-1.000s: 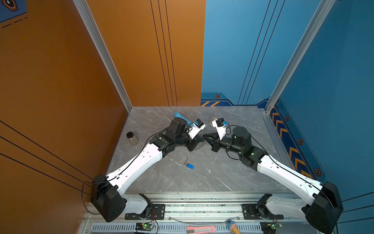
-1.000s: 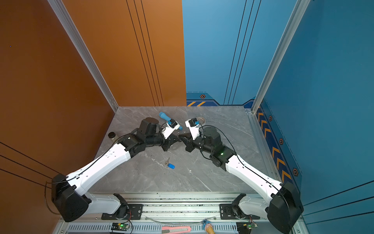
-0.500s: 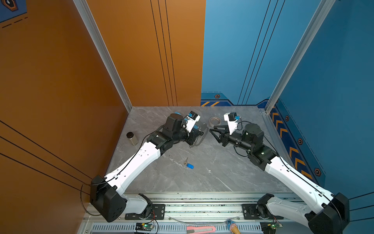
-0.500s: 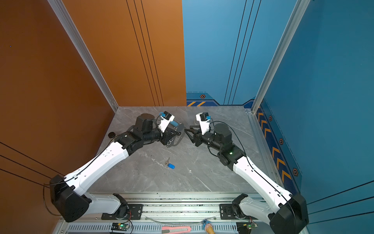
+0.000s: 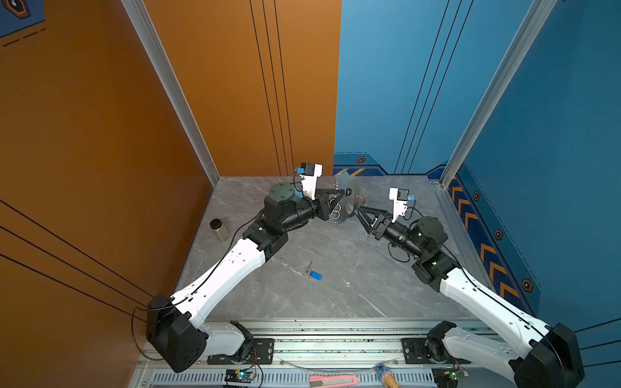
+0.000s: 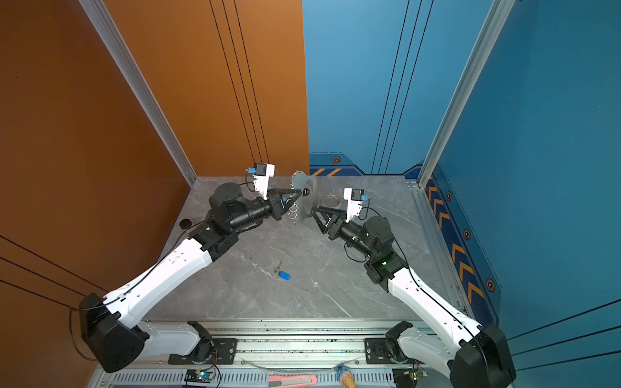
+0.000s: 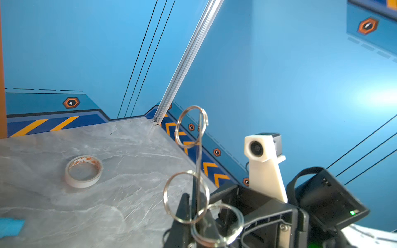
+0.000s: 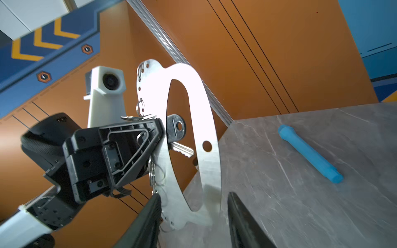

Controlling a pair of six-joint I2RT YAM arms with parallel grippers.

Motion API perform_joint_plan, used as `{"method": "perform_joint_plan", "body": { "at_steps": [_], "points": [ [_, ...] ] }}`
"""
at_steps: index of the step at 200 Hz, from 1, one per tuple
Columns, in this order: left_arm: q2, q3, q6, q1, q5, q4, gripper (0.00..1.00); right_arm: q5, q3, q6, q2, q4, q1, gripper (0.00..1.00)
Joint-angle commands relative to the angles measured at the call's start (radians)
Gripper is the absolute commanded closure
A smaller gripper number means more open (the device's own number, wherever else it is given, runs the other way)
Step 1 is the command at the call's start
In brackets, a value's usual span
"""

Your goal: Remove the keys from the keyring

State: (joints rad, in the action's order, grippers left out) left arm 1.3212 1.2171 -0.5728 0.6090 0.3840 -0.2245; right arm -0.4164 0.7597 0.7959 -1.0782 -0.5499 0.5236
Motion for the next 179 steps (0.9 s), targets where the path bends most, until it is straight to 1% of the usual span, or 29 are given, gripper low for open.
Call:
{"method": "perform_joint_plan", "body": {
  "at_steps": [1,19,34,47,62,81,99,114,128,143,150,169,177,179],
  "points": [
    [-0.022,-0.002,-0.088,0.011,0.021,-0.117,1.0,-0.03,-0.006,0.108,-0.017,-0.124,0.009,0.48],
    [-0.019,-0.001,-0.123,0.013,0.046,-0.163,1.0,-0.022,-0.005,0.116,-0.023,-0.125,0.012,0.48],
    [-0.023,-0.001,-0.122,0.011,0.05,-0.157,1.0,-0.032,0.002,0.134,-0.03,-0.148,0.012,0.49],
    [-0.025,-0.004,-0.126,0.011,0.045,-0.156,1.0,-0.046,0.012,0.164,-0.043,-0.183,0.015,0.55],
    [-0.018,-0.015,-0.155,0.01,0.047,-0.209,1.0,-0.054,0.019,0.203,-0.06,-0.23,0.019,0.61],
    [-0.011,-0.016,-0.163,0.004,0.059,-0.217,1.0,-0.052,0.025,0.246,-0.073,-0.285,0.021,0.73],
    [-0.014,-0.023,-0.156,-0.001,0.045,-0.208,0.97,-0.06,0.04,0.256,-0.075,-0.297,0.024,0.85],
    [-0.013,-0.025,-0.162,-0.006,0.045,-0.218,0.9,-0.059,0.044,0.255,-0.072,-0.296,0.025,0.95],
    [-0.014,-0.027,-0.165,-0.015,0.048,-0.219,0.8,-0.058,0.042,0.253,-0.068,-0.292,0.024,0.99],
    [-0.023,-0.031,-0.16,-0.03,0.053,-0.208,0.67,-0.069,0.046,0.237,-0.056,-0.261,0.014,1.0],
    [-0.031,-0.034,-0.154,-0.04,0.056,-0.195,0.63,-0.079,0.05,0.214,-0.044,-0.225,0.006,1.0],
    [-0.055,-0.04,-0.125,-0.069,0.067,-0.152,0.59,-0.112,0.07,0.151,-0.002,-0.103,-0.034,1.0],
    [-0.062,-0.042,-0.114,-0.082,0.08,-0.137,0.55,-0.144,0.096,0.101,0.013,-0.007,-0.053,1.0],
    [-0.064,-0.042,-0.109,-0.086,0.083,-0.129,0.53,-0.148,0.099,0.086,0.015,-0.007,-0.055,1.0]
  ]
}}
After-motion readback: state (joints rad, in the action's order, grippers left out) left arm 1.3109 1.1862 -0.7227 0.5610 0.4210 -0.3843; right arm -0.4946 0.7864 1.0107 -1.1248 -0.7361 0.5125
